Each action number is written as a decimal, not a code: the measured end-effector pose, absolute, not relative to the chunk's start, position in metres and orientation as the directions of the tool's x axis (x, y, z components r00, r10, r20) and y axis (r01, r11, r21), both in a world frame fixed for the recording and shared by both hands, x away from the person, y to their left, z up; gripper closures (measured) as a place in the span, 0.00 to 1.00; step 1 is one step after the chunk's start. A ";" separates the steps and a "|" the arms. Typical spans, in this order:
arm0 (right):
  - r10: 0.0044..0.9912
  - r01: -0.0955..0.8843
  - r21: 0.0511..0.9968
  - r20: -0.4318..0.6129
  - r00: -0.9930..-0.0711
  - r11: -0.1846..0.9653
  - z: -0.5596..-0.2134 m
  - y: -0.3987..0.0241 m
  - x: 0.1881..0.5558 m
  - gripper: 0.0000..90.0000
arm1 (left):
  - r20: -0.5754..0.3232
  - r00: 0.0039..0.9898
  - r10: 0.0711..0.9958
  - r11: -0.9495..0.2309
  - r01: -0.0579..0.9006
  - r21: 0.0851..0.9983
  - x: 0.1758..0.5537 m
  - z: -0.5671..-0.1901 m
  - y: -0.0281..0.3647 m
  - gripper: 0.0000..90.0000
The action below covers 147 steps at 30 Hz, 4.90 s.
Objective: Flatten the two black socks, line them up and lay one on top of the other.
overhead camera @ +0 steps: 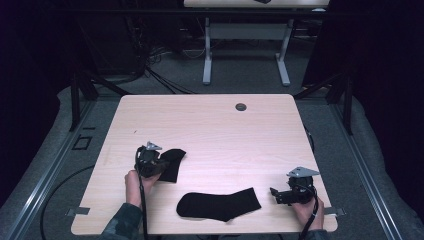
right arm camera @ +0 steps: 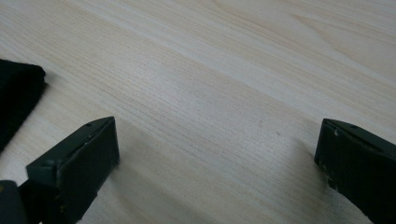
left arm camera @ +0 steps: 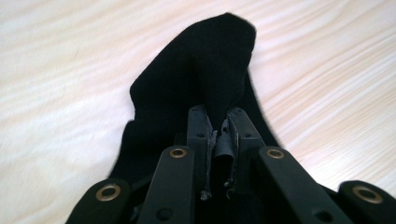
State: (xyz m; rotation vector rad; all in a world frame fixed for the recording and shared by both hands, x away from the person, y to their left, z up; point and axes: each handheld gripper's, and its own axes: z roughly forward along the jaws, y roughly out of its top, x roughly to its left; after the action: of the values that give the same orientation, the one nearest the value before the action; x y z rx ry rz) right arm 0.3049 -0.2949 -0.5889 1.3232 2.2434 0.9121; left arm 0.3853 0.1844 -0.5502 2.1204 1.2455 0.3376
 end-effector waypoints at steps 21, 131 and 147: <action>0.879 0.637 0.691 0.005 -0.477 0.342 -0.588 -0.294 0.306 0.00 | -0.196 0.585 0.787 -0.372 0.703 0.606 0.410 -0.564 0.082 0.54; 0.779 0.721 0.521 0.157 -0.607 0.457 -0.553 -0.210 0.388 0.95 | -0.082 0.696 0.713 -0.561 0.637 0.528 0.383 -0.559 0.109 0.95; 0.668 0.349 0.631 -0.381 -0.639 0.693 -0.507 -0.210 0.381 0.94 | -0.086 0.737 0.670 -0.569 0.585 0.578 0.395 -0.520 0.117 0.95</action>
State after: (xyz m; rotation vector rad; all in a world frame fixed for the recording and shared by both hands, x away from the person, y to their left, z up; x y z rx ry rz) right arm 0.3812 -0.2096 -0.5066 0.7757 2.2937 0.6873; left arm 0.3950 0.1170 -0.5204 2.3455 0.9435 0.1900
